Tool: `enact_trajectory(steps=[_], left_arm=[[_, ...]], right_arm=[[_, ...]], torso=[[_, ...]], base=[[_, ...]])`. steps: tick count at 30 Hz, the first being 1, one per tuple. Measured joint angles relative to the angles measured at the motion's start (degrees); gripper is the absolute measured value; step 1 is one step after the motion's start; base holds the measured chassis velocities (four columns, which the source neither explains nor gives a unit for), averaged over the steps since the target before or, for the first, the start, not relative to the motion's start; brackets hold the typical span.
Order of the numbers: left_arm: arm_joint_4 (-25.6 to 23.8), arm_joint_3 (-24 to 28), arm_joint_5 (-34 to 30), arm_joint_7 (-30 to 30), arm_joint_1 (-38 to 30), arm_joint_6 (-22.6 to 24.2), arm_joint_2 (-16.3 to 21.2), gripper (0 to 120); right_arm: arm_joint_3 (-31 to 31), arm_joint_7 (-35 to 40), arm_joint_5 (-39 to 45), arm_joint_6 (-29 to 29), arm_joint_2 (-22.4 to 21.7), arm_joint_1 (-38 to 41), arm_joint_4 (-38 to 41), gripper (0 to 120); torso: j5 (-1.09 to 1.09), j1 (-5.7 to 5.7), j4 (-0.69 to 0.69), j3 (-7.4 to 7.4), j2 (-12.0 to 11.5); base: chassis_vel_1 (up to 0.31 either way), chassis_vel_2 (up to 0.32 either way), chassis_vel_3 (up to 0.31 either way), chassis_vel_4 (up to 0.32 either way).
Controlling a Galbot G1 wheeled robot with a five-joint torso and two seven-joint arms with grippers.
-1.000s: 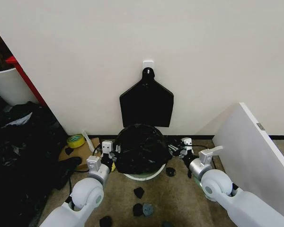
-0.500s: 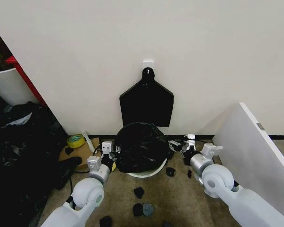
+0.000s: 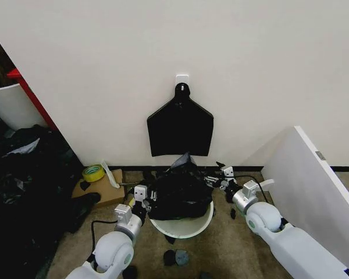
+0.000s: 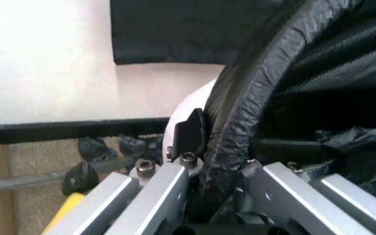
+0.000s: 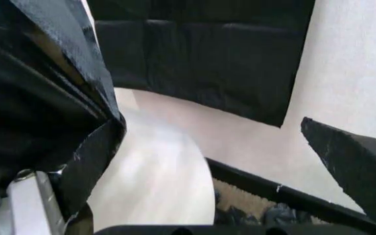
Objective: Place the garbage bag over the trash bin.
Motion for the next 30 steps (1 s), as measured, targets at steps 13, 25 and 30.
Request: enact_trajectory(steps=[13,25,30], left_arm=[[0.30,-1.86,-2.40,-2.36,-2.01,0.50,-1.21,0],[0.62,-2.84,-5.62,-4.54,-2.36,1.18,-1.45,0],[0.65,-2.96,-5.82,-4.65,-2.36,1.28,-1.45,0]], right_arm=[[2.93,-5.59,18.79,-0.81,-3.03,-2.09,4.12,100],[2.45,-0.16,17.75,12.42,-0.82,-2.71,6.64,100],[1.92,11.78,14.90,9.29,-0.67,-3.93,10.13,100]], torso=[[0.00,0.00,-0.01,0.00,0.00],[-0.02,0.00,0.00,0.00,0.00],[0.00,0.00,0.00,0.00,0.00]], base=[[0.000,0.000,0.000,0.000],[0.000,0.000,0.000,0.000],[0.000,0.000,0.000,0.000]])
